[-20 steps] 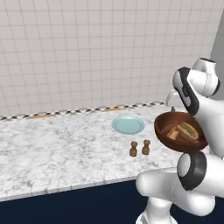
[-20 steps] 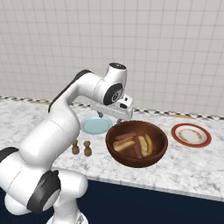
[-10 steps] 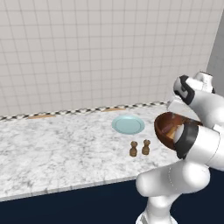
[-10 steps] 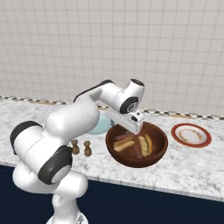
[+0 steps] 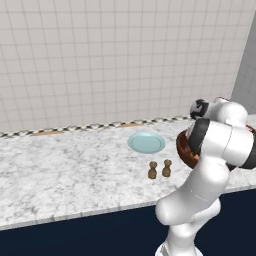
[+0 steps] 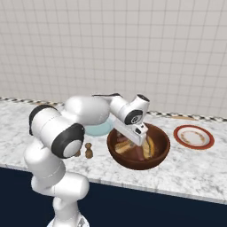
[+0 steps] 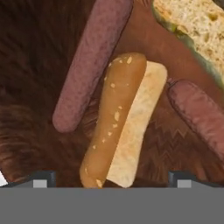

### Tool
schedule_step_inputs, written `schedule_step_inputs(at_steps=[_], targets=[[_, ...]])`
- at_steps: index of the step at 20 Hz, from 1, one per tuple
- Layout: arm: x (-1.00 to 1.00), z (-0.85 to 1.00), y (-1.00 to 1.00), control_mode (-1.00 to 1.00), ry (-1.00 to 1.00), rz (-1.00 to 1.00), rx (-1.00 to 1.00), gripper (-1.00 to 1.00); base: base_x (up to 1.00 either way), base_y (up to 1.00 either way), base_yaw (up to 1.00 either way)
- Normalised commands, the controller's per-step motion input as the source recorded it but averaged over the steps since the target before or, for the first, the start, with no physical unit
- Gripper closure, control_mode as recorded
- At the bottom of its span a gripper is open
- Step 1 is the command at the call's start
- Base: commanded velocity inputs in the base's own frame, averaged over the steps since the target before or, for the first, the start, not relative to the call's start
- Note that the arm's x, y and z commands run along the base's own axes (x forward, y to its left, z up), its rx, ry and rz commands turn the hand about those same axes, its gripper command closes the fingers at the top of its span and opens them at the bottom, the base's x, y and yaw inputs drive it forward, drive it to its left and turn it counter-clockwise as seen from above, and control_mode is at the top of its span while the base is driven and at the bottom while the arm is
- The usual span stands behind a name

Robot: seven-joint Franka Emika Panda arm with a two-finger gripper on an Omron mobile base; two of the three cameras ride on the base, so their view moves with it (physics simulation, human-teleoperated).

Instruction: Place one bun and one sausage from the bowl on each plate.

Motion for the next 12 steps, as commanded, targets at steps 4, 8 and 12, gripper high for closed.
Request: schedule_step_inputs(at_steps=[4, 8, 12], targets=[[0.26, -0.57, -0.02, -1.00, 0.01, -0.02, 0.00, -1.00, 0.00, 0.00, 0.00], [0.32, -0.34, 0.00, -1.00, 0.00, 0.00, 0.00, -1.00, 0.00, 0.00, 0.00], [0.13, -0.31, 0.00, -1.00, 0.00, 0.00, 0.00, -1.00, 0.00, 0.00, 0.00]])
